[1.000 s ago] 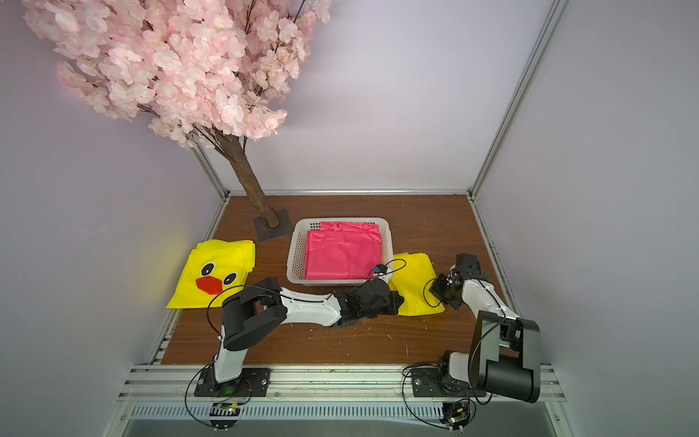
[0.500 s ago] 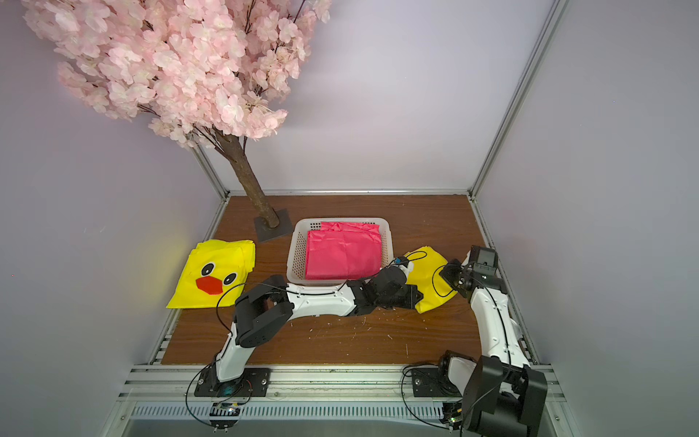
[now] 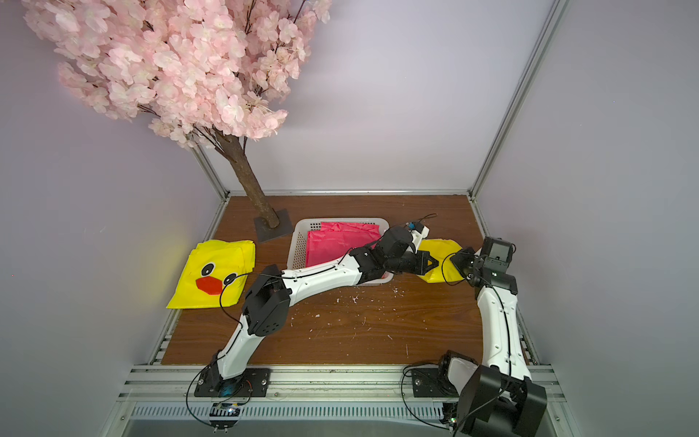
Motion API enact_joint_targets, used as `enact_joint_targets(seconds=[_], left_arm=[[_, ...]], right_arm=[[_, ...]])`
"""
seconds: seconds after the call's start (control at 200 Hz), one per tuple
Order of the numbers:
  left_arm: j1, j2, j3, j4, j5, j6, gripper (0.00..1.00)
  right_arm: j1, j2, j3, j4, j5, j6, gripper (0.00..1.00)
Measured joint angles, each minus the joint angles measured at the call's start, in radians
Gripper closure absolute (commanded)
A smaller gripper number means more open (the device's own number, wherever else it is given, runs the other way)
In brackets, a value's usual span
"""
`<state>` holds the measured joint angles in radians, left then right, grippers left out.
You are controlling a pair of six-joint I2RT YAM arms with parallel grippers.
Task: Put the folded raincoat in the basket
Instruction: Pick up the raincoat from the center of the board, then place the raincoat in the basket.
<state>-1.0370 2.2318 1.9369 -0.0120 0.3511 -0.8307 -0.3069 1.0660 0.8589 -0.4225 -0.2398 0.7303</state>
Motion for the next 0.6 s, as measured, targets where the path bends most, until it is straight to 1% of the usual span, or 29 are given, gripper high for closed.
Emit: enact_joint_targets(seconds=[0.17,0.305,0.45,0.51,0.6], left_arm=[[0.040,0.037,0.139,-0.067,0.029,0.036,0.99],[0.072,0.036,0.188,-0.105,0.035,0.064,0.99],[0.113,0.016,0.187,-0.145,0.037,0.091,0.99],[0.134,-0.008,0.163,-0.156,0.037,0.101,0.99],[0.165,-0.069,0.100,-0.165,0.037,0.111,0.99]], right_arm=[[-0.003,0.017,0.101,0.032,-0.005,0.041,1.00],[-0.002,0.035,0.135,0.071,-0.047,0.071,1.00],[0.037,0.053,0.137,0.095,-0.076,0.103,1.00],[0.076,0.058,0.137,0.106,-0.079,0.119,1.00],[0.163,0.066,0.137,0.130,-0.074,0.142,1.00]])
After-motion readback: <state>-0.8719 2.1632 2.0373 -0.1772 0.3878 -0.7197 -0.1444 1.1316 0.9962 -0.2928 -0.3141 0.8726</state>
